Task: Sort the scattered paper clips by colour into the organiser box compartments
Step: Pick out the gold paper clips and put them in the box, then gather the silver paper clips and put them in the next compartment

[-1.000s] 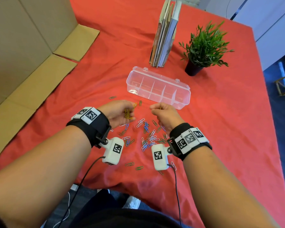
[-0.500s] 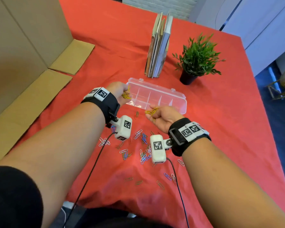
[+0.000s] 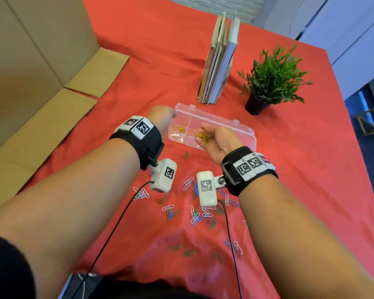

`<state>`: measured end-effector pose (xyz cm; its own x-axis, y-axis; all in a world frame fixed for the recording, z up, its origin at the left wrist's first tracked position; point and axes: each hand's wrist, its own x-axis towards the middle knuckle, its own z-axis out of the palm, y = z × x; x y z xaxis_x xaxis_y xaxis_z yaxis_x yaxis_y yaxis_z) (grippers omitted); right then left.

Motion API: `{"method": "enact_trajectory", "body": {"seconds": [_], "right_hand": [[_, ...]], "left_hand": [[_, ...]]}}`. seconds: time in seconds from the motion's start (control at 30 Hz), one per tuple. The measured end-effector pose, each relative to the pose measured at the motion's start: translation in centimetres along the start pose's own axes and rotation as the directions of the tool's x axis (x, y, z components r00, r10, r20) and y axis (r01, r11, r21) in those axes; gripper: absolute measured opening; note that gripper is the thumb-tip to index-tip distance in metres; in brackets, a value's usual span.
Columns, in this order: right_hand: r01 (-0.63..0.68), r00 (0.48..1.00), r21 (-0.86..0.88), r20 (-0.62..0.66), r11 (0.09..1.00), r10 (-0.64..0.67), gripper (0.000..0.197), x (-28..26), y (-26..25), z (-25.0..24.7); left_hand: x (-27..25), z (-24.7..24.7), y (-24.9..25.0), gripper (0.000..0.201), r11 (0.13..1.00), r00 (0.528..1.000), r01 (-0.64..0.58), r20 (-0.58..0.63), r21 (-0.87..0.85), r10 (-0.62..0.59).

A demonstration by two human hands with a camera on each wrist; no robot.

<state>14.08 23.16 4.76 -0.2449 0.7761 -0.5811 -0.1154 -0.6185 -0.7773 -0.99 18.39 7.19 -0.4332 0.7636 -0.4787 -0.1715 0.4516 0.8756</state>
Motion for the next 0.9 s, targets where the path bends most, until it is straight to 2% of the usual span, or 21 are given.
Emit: {"method": "enact_trajectory", "body": {"seconds": [0.07, 0.13, 0.23, 0.27, 0.33, 0.4, 0.43, 0.5, 0.57, 0.67, 0.77, 0.83, 0.9], "right_hand": [[0.073, 0.997, 0.015, -0.020, 0.997, -0.072, 0.011, 0.5, -0.4, 1.6], [0.198, 0.979, -0.025, -0.055, 0.980, -0.199, 0.016, 1.0, -0.9, 3.3], [0.366, 0.919, -0.206, -0.076, 0.908, -0.387, 0.022, 2.4, -0.7, 5.7], [0.370, 0.912, -0.299, -0.064, 0.880, -0.405, 0.022, 2.5, -0.4, 6.5], [0.345, 0.923, -0.440, -0.001, 0.829, -0.385, 0.024, 2.9, 0.4, 7.5], [0.331, 0.936, -0.472, 0.052, 0.817, -0.348, 0.031, 3.0, 0.9, 7.9], [0.337, 0.931, -0.500, 0.048, 0.798, -0.363, 0.035, 3.2, 0.9, 8.0], [0.342, 0.916, -0.551, 0.013, 0.761, -0.402, 0.030, 3.4, 0.7, 7.9], [0.350, 0.909, -0.530, -0.007, 0.772, -0.417, 0.021, 3.5, 0.4, 7.4], [0.346, 0.913, -0.418, -0.054, 0.840, -0.404, 0.042, 1.7, -0.5, 6.6], [0.353, 0.923, -0.378, -0.007, 0.856, -0.384, 0.036, 0.1, 0.2, 4.6], [0.323, 0.936, -0.465, 0.030, 0.824, -0.350, 0.034, -1.0, 1.6, 2.8], [0.256, 0.957, -0.602, 0.047, 0.756, -0.286, 0.032, -1.6, 3.5, 0.6]], "left_hand": [[-0.4, -1.4, -0.7, 0.041, 0.991, 1.000, -0.018, -0.006, 0.133, 0.019], [-0.6, -3.1, -2.2, 0.043, 0.978, 1.000, -0.022, -0.002, 0.209, 0.023], [-0.9, -5.6, -4.1, 0.047, 0.966, 1.000, -0.004, -0.027, 0.260, 0.012], [-0.8, -6.5, -4.8, 0.045, 0.964, 1.000, -0.002, -0.023, 0.265, 0.008], [-0.8, -8.1, -5.9, 0.043, 0.962, 1.000, 0.004, -0.029, 0.271, 0.004], [-0.8, -9.0, -6.2, 0.040, 0.960, 0.999, 0.007, -0.046, 0.279, 0.006], [-0.7, -9.4, -6.3, 0.039, 0.960, 0.999, 0.007, -0.050, 0.279, 0.008], [-0.6, -9.7, -6.3, 0.038, 0.960, 0.999, -0.002, -0.038, 0.280, 0.013], [-0.8, -9.7, -6.1, 0.037, 0.960, 0.999, -0.017, -0.022, 0.281, 0.024], [-1.1, -9.1, -6.6, 0.037, 0.960, 0.999, -0.026, -0.011, 0.278, 0.031], [-2.1, -8.3, -7.8, 0.036, 0.945, 1.000, -0.022, 0.004, 0.326, 0.023], [-3.2, -7.7, -8.8, 0.035, 0.923, 0.999, -0.035, 0.020, 0.382, 0.030], [-4.3, -7.2, -9.9, 0.036, 0.874, 0.999, -0.051, 0.039, 0.483, 0.037]]}}
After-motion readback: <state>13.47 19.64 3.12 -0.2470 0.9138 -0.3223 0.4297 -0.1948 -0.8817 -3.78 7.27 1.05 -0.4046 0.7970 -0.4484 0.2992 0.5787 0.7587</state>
